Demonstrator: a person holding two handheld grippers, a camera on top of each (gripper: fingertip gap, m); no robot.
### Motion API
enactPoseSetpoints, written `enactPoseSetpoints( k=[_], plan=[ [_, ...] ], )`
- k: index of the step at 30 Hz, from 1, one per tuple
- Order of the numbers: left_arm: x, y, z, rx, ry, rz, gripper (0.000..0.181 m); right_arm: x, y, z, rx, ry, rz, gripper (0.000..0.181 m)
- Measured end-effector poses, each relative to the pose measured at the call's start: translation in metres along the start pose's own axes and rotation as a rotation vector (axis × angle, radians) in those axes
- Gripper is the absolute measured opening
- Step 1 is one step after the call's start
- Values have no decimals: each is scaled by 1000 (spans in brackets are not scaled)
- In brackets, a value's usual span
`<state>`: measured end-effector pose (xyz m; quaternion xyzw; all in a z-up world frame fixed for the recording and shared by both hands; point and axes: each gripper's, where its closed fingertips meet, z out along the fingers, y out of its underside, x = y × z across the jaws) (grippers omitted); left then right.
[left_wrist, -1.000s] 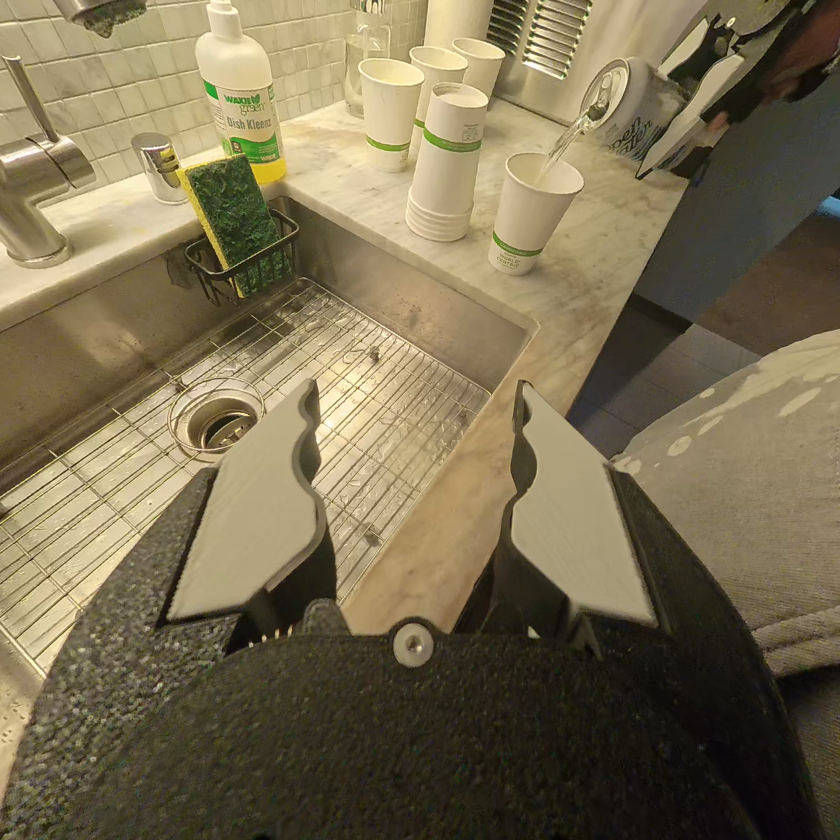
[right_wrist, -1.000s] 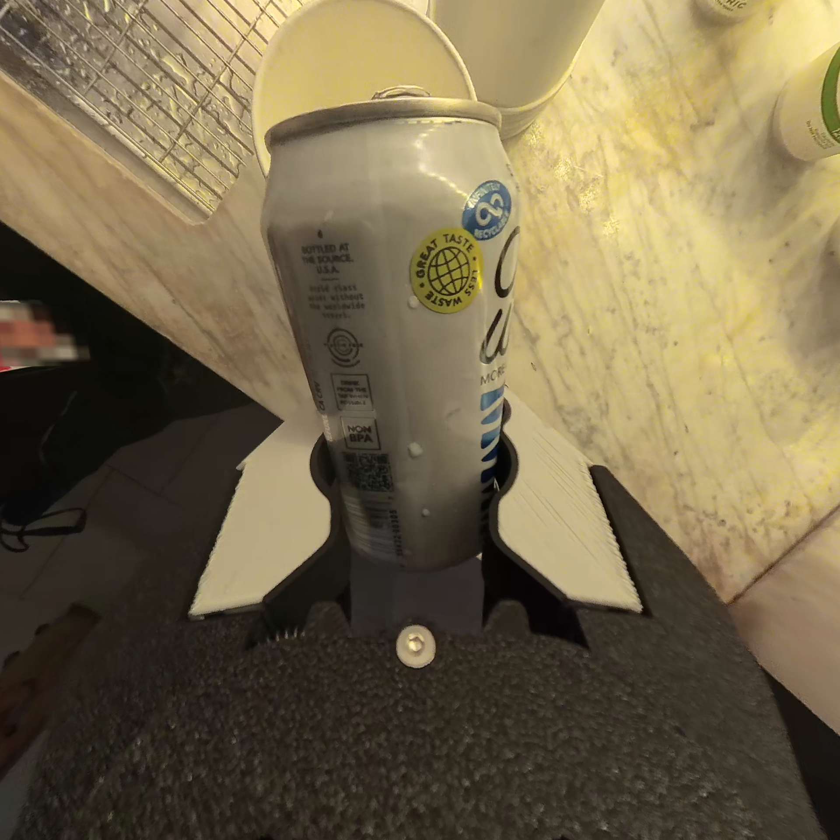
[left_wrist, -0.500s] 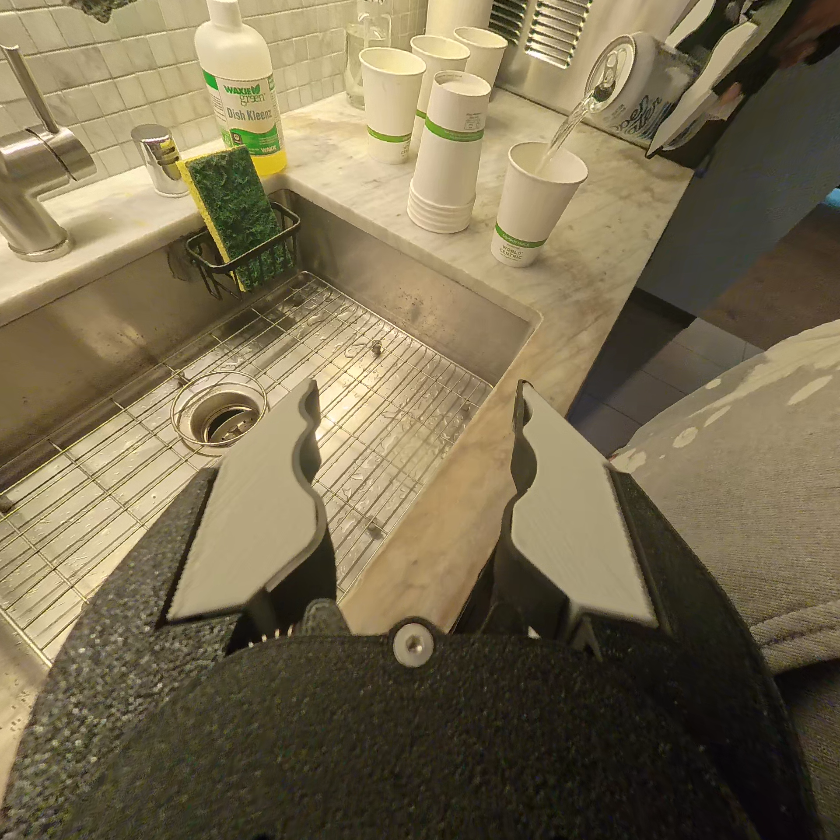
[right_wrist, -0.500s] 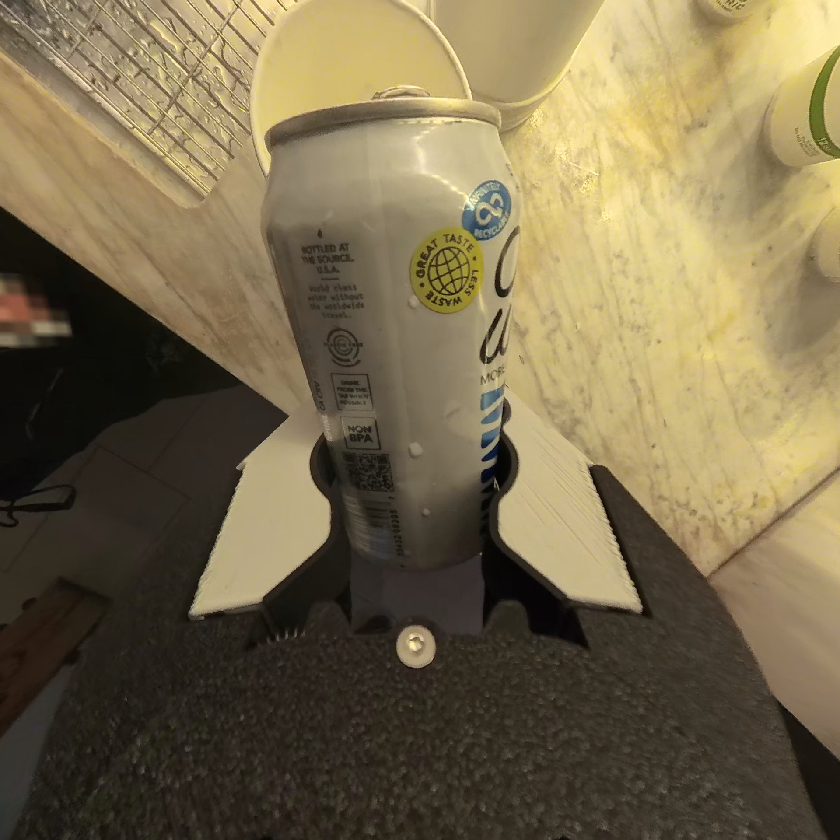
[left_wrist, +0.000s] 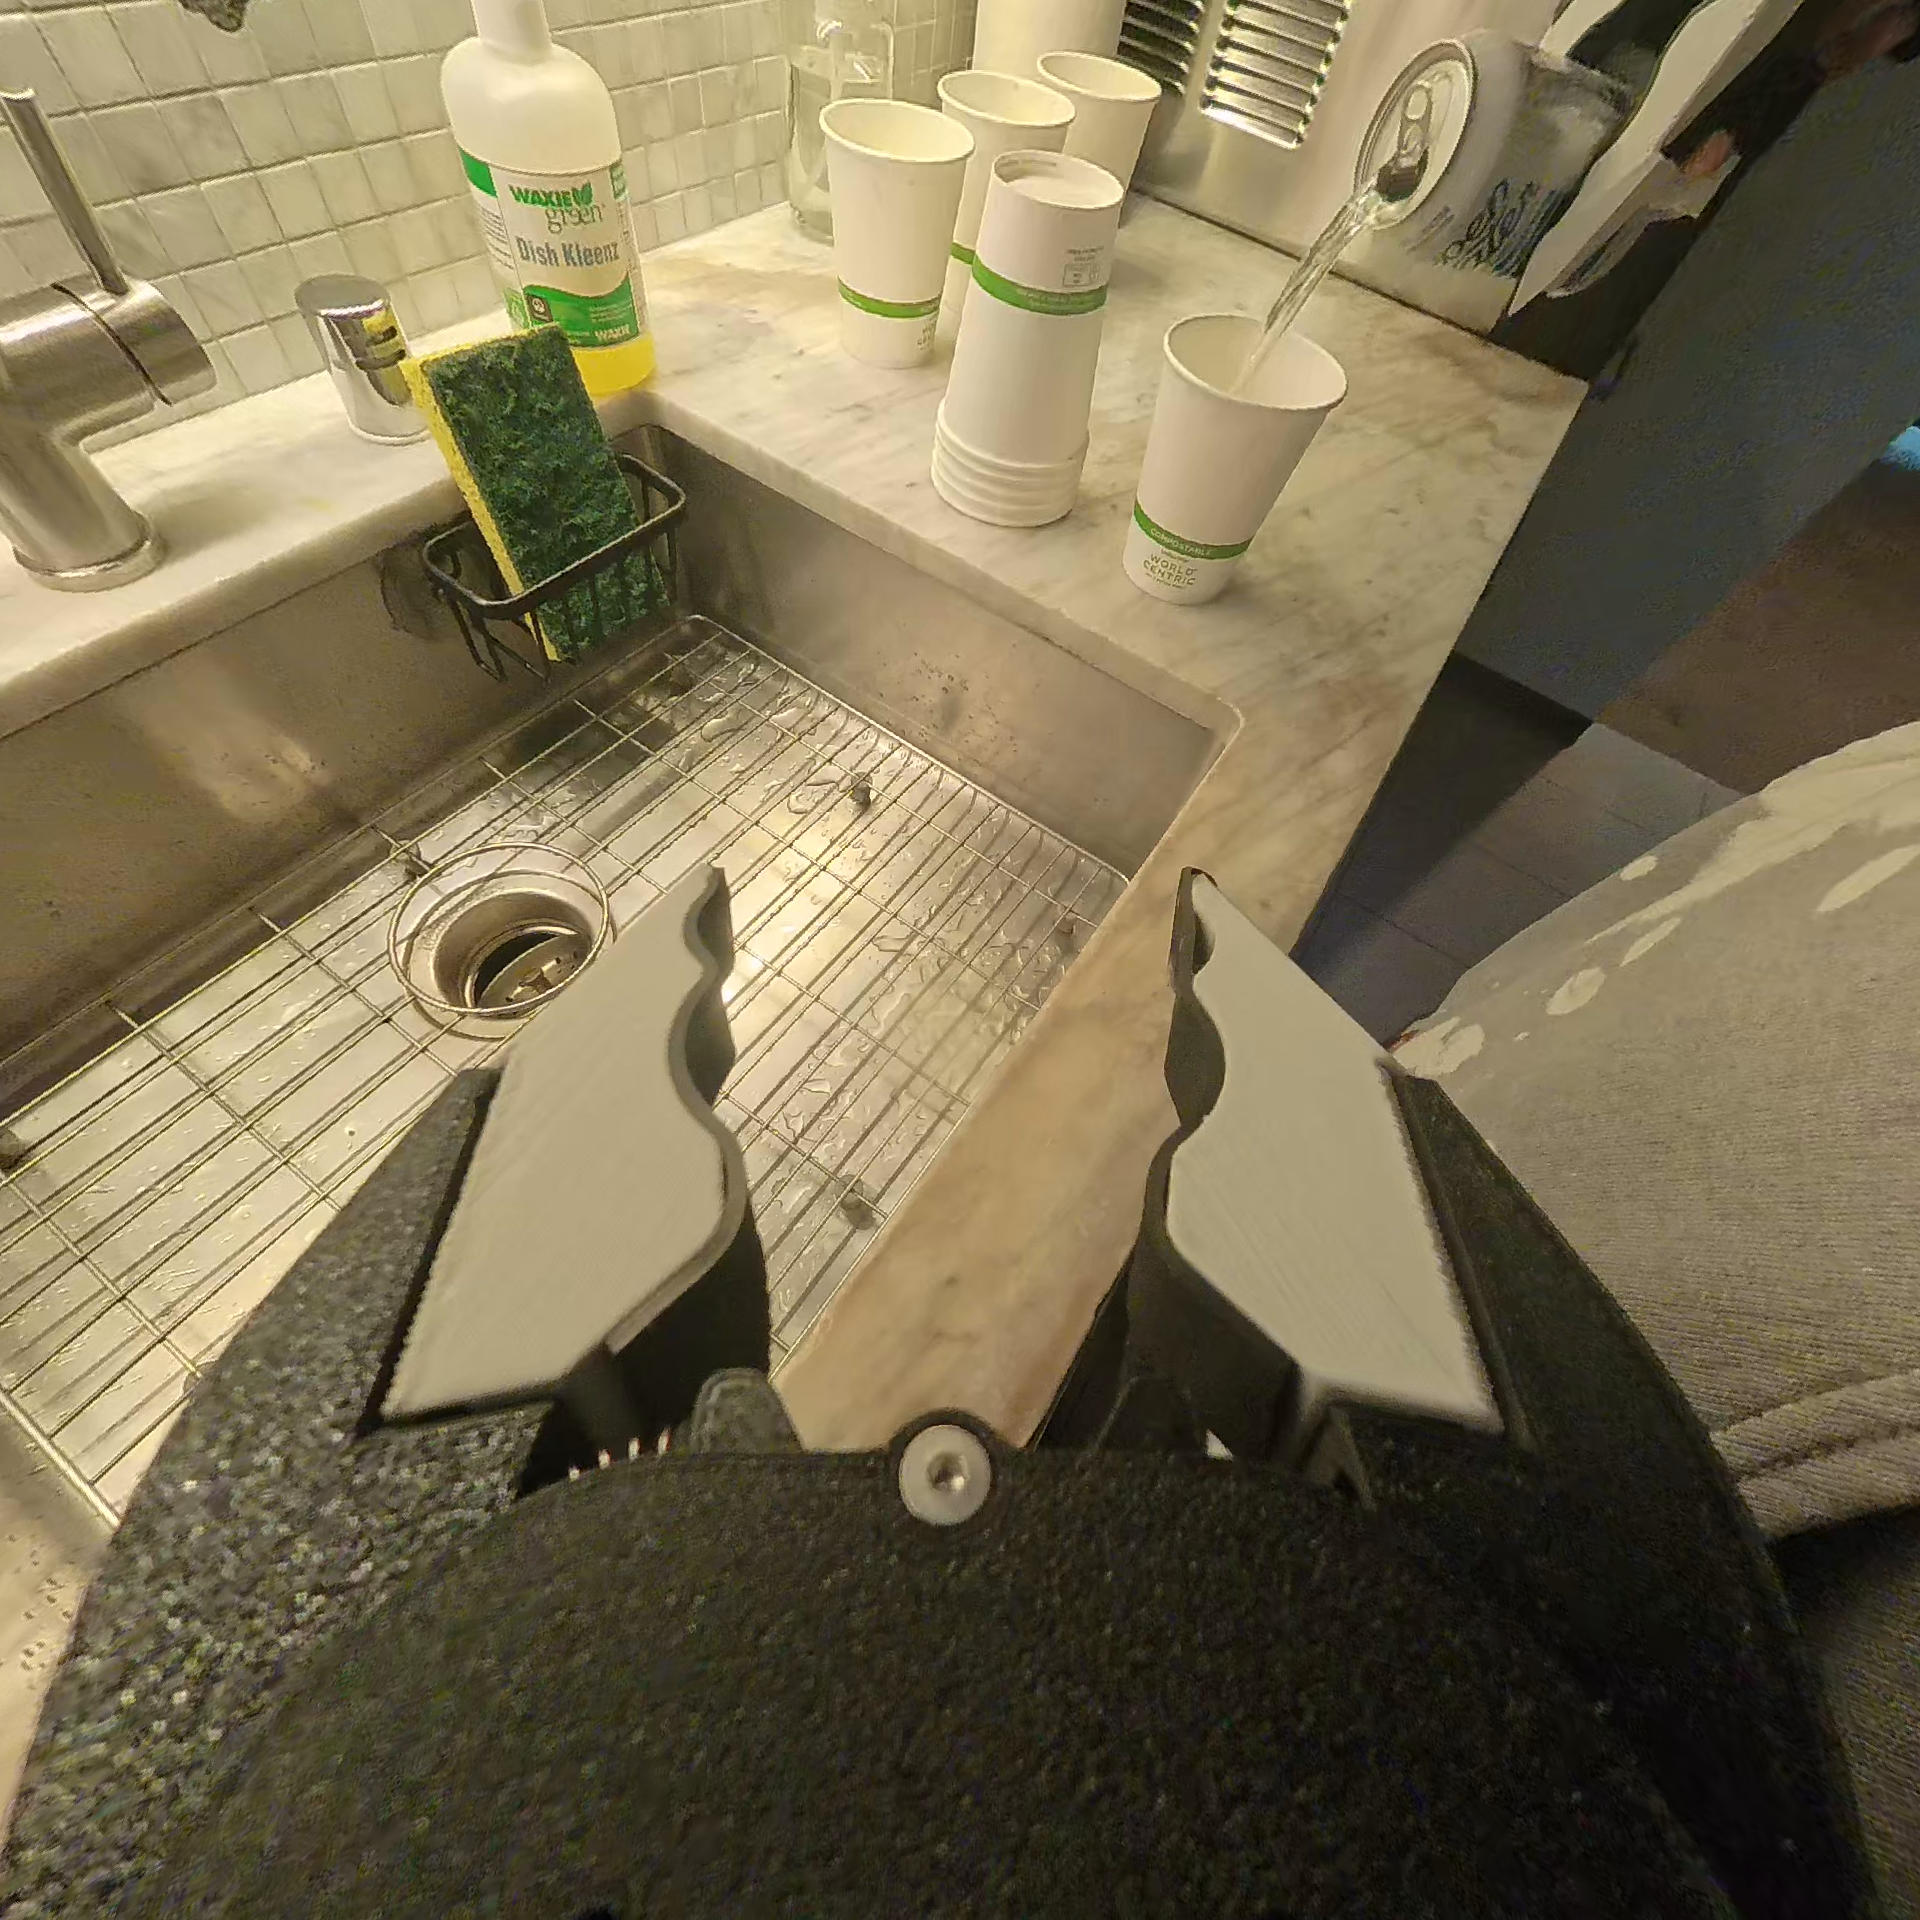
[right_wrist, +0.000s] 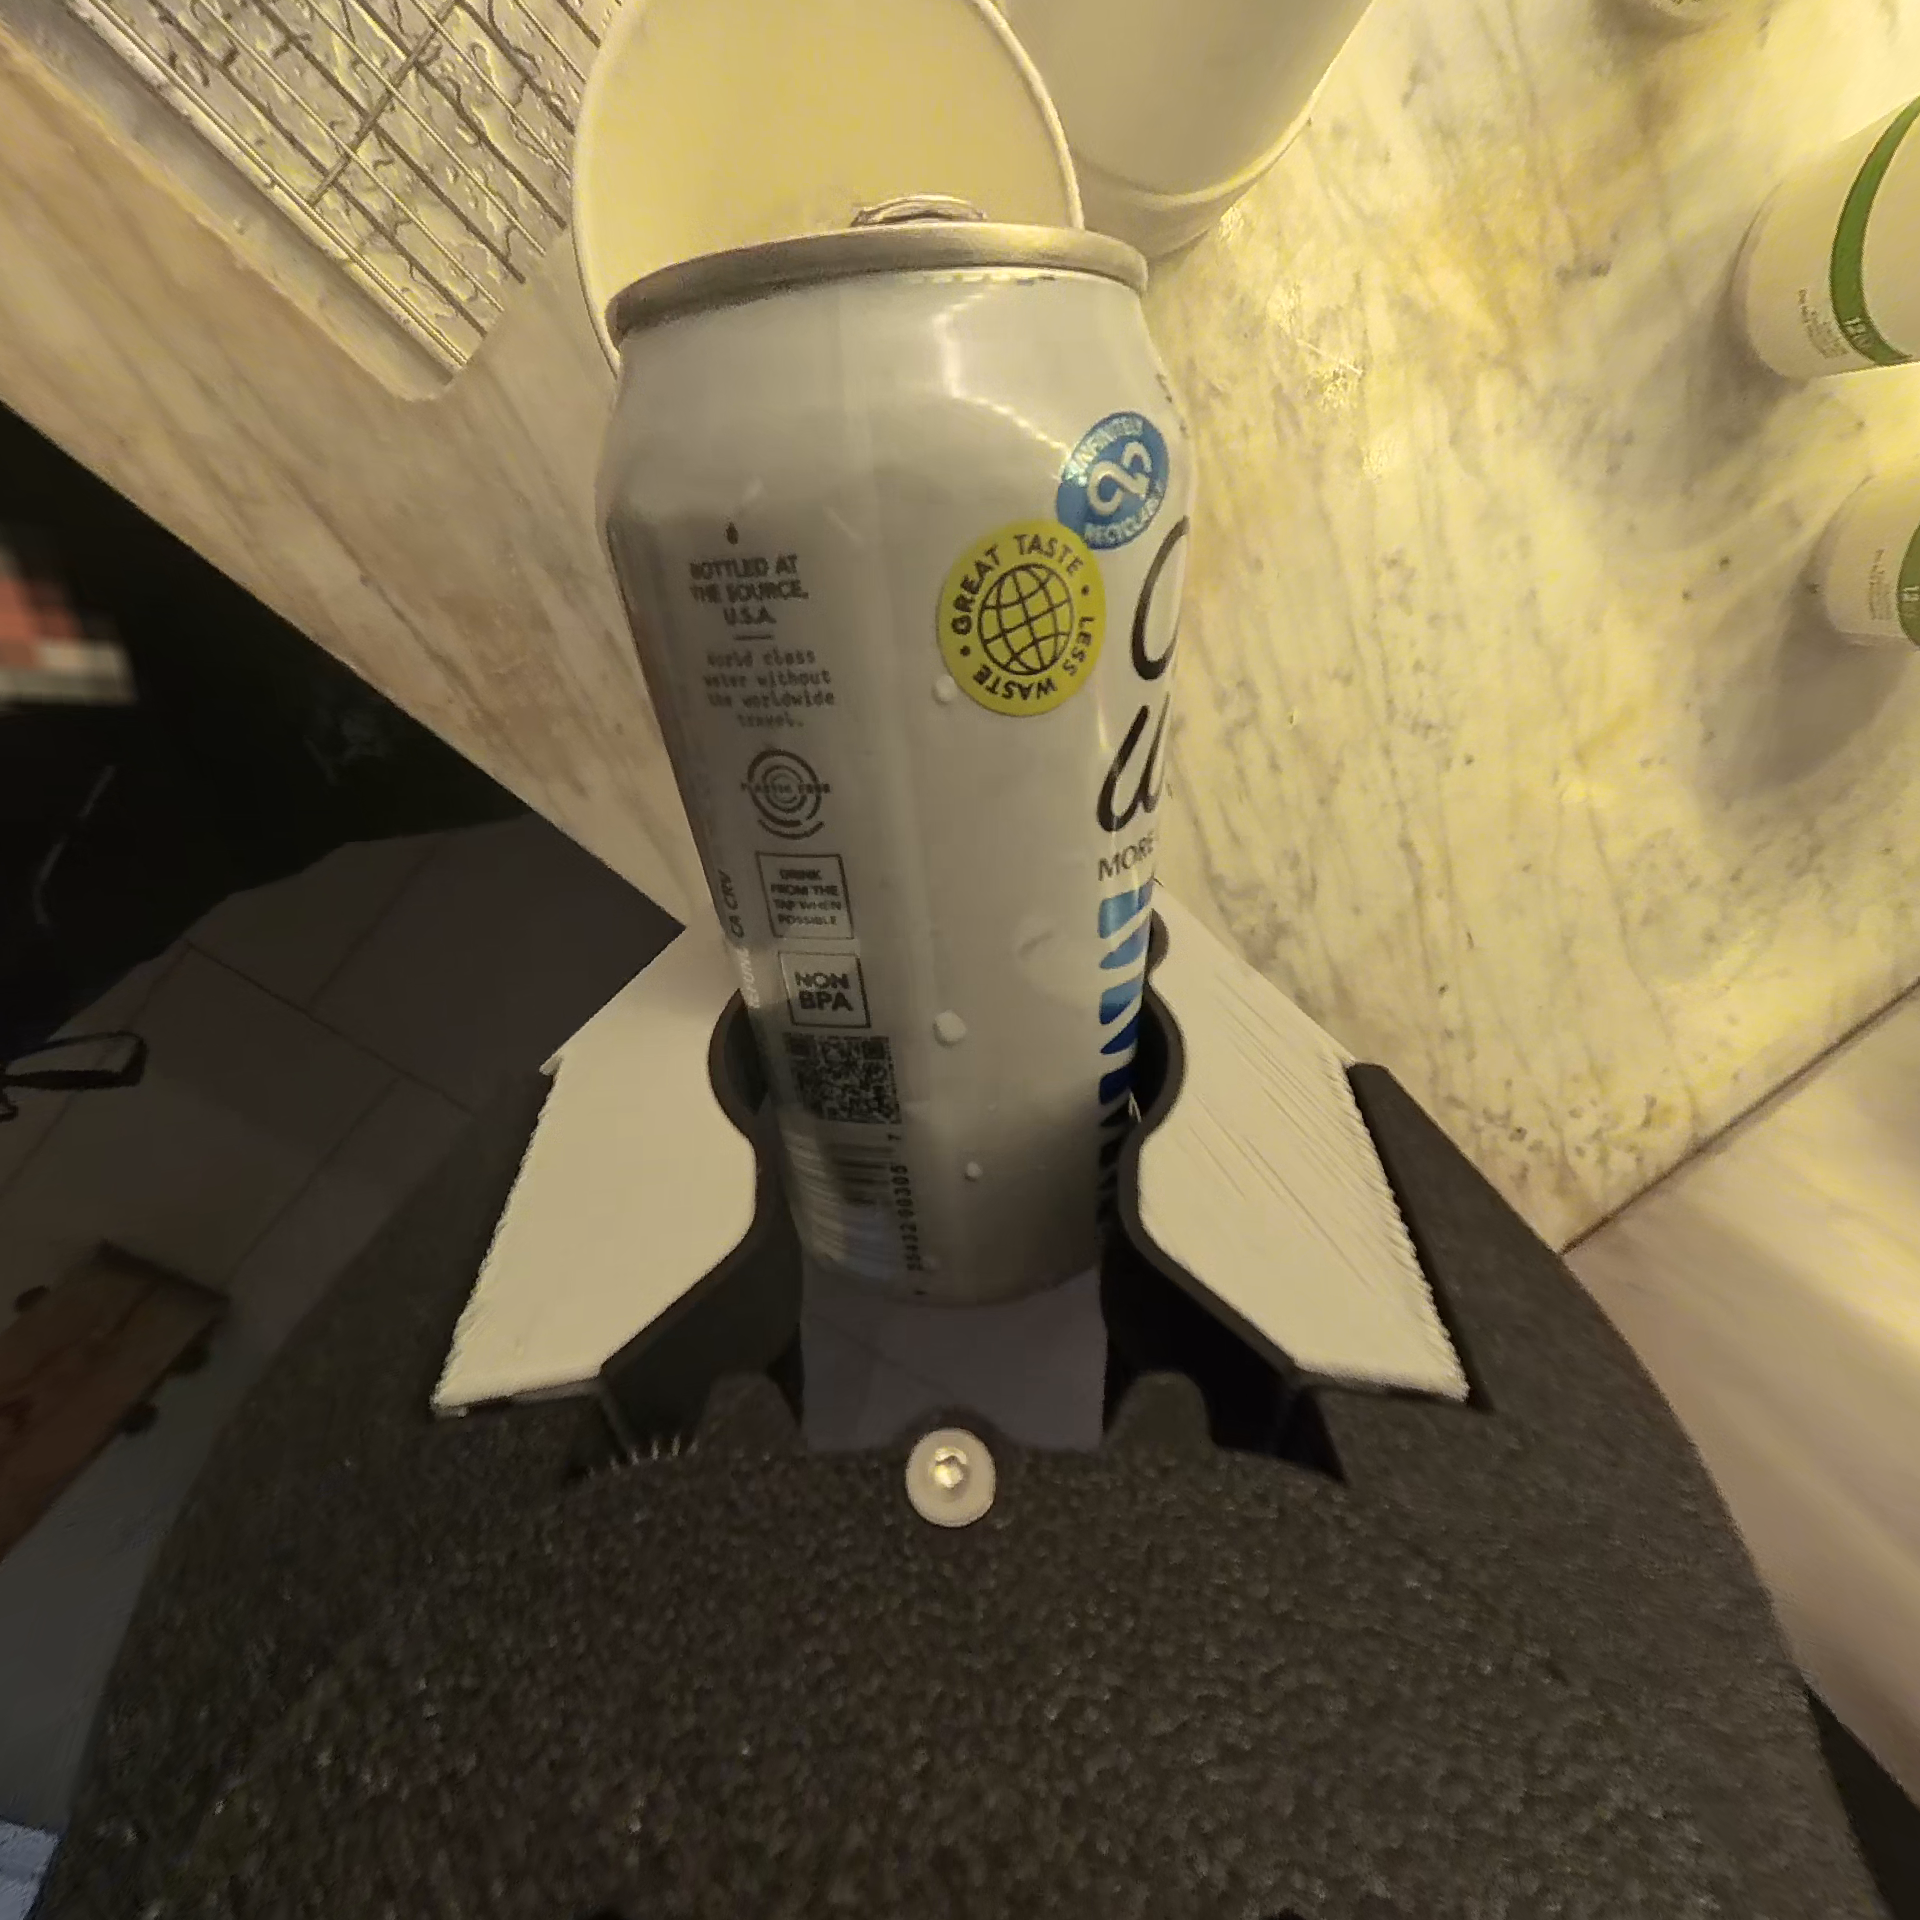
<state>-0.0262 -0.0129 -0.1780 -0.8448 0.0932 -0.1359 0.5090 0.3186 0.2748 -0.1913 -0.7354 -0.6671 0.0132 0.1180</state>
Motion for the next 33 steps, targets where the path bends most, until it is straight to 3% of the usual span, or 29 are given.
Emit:
enactPoseSetpoints(
  k=[33],
  plan=[
    [0, 9, -5, 3, -21, 4, 84, 16, 3, -30, -121, 50, -111, 64]
  ],
)
